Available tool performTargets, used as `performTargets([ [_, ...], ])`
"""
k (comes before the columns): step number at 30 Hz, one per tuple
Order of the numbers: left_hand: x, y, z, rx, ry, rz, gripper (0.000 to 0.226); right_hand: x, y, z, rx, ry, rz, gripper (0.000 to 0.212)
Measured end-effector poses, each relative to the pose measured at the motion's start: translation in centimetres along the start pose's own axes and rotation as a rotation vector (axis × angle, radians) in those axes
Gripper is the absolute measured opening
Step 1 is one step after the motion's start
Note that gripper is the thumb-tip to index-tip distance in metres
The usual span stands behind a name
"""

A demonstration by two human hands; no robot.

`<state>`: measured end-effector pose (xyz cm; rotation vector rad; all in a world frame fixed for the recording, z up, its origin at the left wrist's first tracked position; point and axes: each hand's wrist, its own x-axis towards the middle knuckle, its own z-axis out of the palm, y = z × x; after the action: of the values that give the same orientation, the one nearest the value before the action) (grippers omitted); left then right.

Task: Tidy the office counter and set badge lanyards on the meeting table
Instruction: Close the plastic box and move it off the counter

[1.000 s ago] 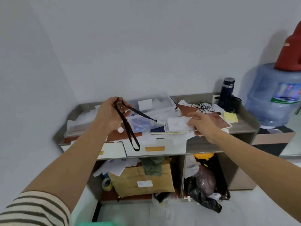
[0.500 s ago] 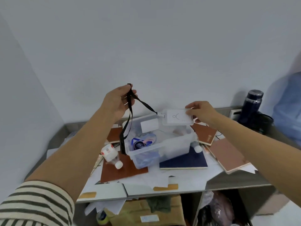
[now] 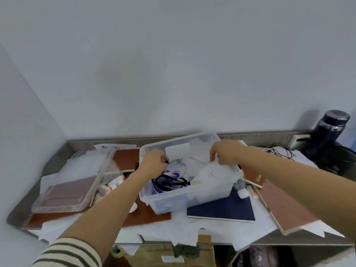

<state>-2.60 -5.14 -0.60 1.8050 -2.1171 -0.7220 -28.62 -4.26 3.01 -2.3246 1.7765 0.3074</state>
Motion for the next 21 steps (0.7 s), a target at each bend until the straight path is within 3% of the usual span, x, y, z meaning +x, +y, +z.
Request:
performTargets([
  [3,0.1,-0.2,1.6,0.307,-0.14,0.013,0.019,0.9,-0.7,0.5,-0.23,-0.058,-0.066,0.033],
  [7,-0.4,-0.5,3.6,0.523,-0.29,-0.021,0.009,1.7,-0.7,1.2,-0.377,-0.118,-0.16,0.021],
  [10,-0.7,-0.5,4.5,0.582,-0.359,-0.03,0.015,1.8,-1.5,2.3,-0.512,-0.142,-0.227,0.008],
  [13,-0.7,-0.4,4.9,0.576,-0.413,-0.055,0.022,2.2,-1.6,3.1,-0.543,-0.141,-0.263,0.021],
  [15,-0.5,-0.4,4.6,0.55,-0.397,-0.038,0.023,2.6,-1.3,2.7,-0.516,-0.151,-0.26,0.012],
  [17,-0.3,-0.2,3.6,0.492,-0.345,-0.027,0.023,3.0,-0.9,2.0,-0.427,-0.207,-0.251,0.03],
  [21,0.2,0.3,-1.1,0.221,0.009,0.012,0.018,4.9,-0.8,-1.0,-0.218,-0.065,-0.27,0.043],
])
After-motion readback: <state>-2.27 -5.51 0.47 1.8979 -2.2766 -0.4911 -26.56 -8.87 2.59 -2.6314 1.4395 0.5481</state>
